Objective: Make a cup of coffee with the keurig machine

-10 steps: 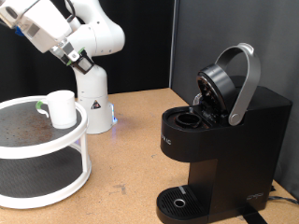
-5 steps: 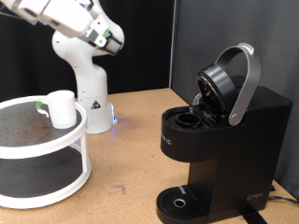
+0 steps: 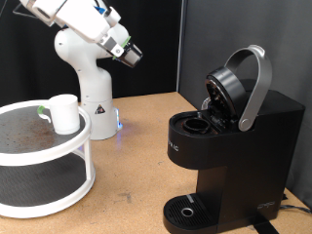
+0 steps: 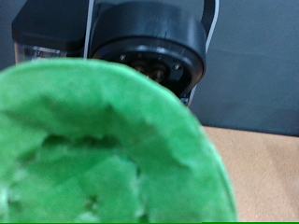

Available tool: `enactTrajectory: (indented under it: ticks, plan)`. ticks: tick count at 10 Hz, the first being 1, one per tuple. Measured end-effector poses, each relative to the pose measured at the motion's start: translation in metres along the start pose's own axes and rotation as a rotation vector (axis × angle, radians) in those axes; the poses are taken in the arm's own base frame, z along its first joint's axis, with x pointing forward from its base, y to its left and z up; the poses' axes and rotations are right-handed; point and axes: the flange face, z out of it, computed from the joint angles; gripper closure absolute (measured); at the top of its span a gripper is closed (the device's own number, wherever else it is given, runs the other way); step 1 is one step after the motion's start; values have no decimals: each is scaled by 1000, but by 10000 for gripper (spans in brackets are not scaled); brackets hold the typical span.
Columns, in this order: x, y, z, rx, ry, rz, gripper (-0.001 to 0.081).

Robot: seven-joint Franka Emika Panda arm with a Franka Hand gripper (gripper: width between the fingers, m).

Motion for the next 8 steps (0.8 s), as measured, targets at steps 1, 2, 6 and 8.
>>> enactTrajectory:
  ticks: [1, 2, 6, 8]
  plan:
    - [5, -2, 4, 6, 7, 6, 333]
    - [16, -6, 11, -6, 0, 18, 333]
    - [62, -26, 55, -112, -105, -9, 333]
    - [71, -33, 79, -99, -149, -6, 333]
